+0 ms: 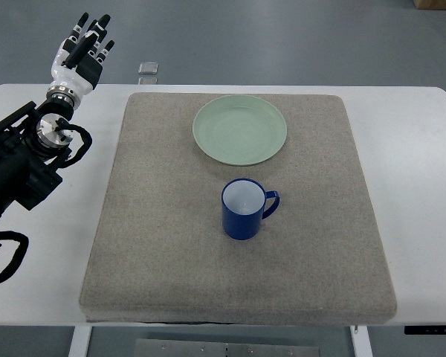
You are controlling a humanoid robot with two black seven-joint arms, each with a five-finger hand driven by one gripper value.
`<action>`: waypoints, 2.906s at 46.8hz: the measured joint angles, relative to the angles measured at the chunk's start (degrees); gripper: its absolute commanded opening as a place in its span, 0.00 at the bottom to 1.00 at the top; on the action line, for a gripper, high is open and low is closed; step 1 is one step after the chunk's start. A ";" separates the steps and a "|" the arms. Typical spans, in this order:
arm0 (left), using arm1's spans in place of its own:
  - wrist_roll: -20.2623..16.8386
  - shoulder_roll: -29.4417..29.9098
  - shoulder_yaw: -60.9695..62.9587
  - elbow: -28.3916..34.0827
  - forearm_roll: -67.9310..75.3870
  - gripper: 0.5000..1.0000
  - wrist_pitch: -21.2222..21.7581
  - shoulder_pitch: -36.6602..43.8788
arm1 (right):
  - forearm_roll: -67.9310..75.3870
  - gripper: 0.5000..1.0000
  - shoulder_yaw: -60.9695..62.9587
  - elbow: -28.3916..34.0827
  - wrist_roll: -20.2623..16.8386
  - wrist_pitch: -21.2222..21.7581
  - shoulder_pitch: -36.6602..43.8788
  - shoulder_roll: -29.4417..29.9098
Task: Place cup left of plate with left hand
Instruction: 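Extend the left hand from rest over the pad toward the blue mug, then lower the left hand beside the blue mug, fingers around its body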
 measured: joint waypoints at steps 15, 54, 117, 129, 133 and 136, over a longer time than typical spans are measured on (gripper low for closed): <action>-0.08 0.00 0.17 -0.04 0.05 1.00 0.00 -0.05 | 0.01 0.87 0.00 0.00 0.00 0.00 0.00 0.00; 0.09 16.46 18.13 -34.64 19.95 1.00 -5.56 0.22 | 0.00 0.87 0.00 0.00 0.00 0.00 0.00 0.00; -1.55 21.30 19.44 -47.35 49.99 1.00 -21.03 11.17 | 0.00 0.87 0.00 0.00 0.00 0.00 0.00 0.00; -1.59 16.87 19.33 -44.77 50.97 1.00 -20.17 11.67 | -0.01 0.87 0.00 0.00 0.00 0.00 0.00 0.00; -1.59 15.89 19.33 -44.09 51.40 1.00 -18.33 11.88 | -0.01 0.87 0.00 0.00 0.00 0.00 0.00 0.00; -1.59 15.45 19.34 -43.95 52.25 1.00 -16.98 11.95 | -0.01 0.87 0.00 0.00 0.00 0.00 0.00 0.00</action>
